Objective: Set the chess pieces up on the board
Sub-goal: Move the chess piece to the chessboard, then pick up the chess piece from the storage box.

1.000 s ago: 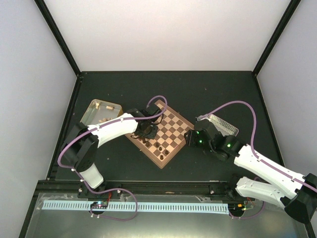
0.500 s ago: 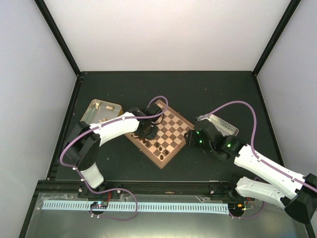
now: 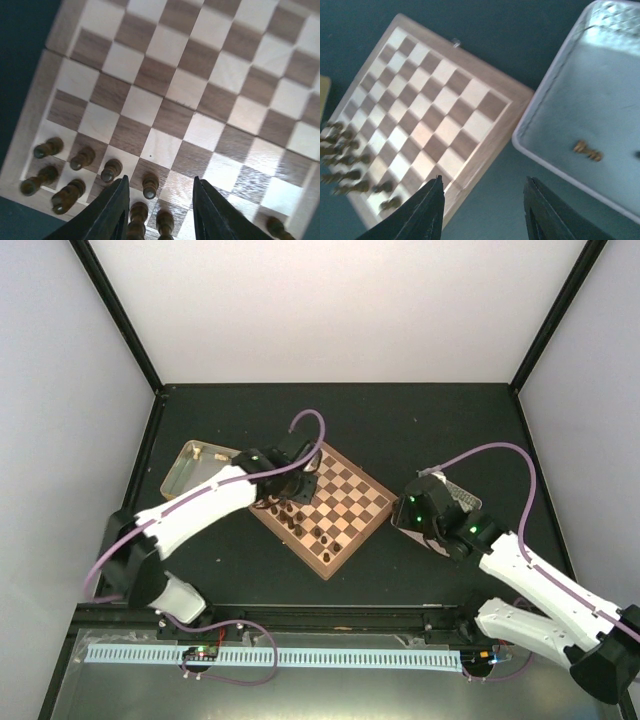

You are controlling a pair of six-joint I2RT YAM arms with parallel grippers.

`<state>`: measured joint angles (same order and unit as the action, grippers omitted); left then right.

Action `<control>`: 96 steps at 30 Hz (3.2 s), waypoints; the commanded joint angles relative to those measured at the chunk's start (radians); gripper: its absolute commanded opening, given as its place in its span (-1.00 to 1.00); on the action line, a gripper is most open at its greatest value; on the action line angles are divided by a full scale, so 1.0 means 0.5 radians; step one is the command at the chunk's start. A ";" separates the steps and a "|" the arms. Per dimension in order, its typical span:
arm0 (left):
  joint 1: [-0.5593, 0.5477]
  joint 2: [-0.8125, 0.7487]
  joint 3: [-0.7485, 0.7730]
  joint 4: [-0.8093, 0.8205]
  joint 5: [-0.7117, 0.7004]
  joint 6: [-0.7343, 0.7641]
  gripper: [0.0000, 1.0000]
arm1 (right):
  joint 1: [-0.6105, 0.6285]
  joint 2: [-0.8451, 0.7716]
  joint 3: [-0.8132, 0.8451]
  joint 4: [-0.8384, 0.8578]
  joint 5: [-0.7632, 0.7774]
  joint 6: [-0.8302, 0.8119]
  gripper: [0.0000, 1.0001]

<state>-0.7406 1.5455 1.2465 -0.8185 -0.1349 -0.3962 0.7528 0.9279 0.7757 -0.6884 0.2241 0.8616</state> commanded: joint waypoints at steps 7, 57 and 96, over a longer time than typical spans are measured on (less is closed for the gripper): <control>0.003 -1.009 -0.384 0.628 -0.003 0.198 -0.06 | -0.690 0.205 -0.081 -0.148 -0.005 -0.285 -0.04; 0.019 -0.870 -0.376 0.800 -0.016 0.379 0.18 | -1.050 1.159 0.179 -0.212 0.111 -0.373 -0.05; 0.026 -0.648 -0.515 1.071 0.886 -0.240 0.20 | -0.909 0.408 -0.147 0.949 -0.873 -0.584 -0.62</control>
<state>-0.7383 1.2266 0.9577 -0.3321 0.2314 -0.4267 0.2363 1.2045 0.7403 -0.4191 -0.0418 0.6655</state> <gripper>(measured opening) 0.600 0.191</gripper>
